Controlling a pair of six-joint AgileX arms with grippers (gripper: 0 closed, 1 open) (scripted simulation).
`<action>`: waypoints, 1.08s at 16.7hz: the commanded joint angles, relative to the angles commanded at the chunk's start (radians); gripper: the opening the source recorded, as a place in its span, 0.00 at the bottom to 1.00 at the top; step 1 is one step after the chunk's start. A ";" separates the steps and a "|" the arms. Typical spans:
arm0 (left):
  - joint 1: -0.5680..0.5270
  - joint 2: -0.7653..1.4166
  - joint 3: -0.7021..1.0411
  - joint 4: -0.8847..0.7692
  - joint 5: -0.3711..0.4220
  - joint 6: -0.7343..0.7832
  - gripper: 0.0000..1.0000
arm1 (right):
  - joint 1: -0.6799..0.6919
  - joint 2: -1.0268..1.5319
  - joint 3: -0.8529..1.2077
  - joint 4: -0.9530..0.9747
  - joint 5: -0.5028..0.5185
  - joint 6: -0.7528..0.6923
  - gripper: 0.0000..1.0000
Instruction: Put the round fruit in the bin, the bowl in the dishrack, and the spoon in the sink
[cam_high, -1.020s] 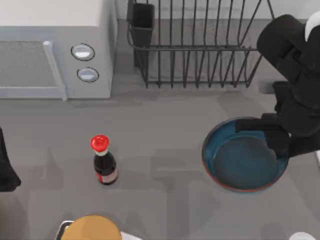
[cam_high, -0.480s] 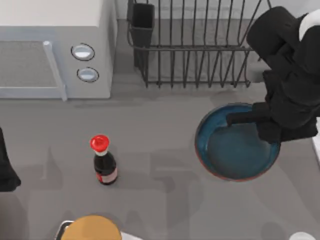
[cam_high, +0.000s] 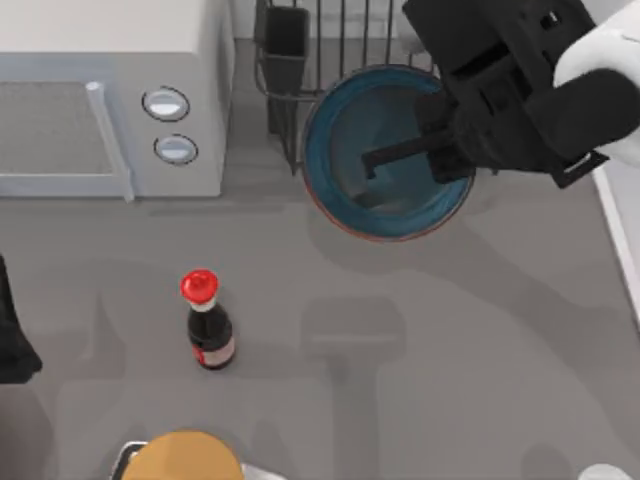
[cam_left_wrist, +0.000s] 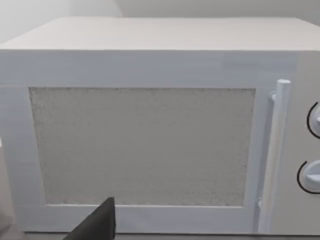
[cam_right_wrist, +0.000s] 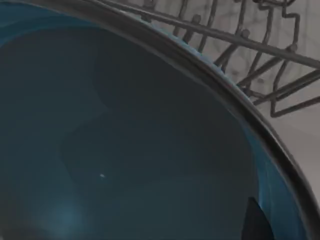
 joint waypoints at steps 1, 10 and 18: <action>0.000 0.000 0.000 0.000 0.000 0.000 1.00 | 0.029 -0.012 0.007 0.061 0.056 -0.024 0.00; 0.000 0.000 0.000 0.000 0.000 0.000 1.00 | 0.268 -0.146 0.046 0.597 0.524 -0.234 0.00; 0.000 0.000 0.000 0.000 0.000 0.000 1.00 | 0.299 -0.163 0.050 0.678 0.593 -0.265 0.00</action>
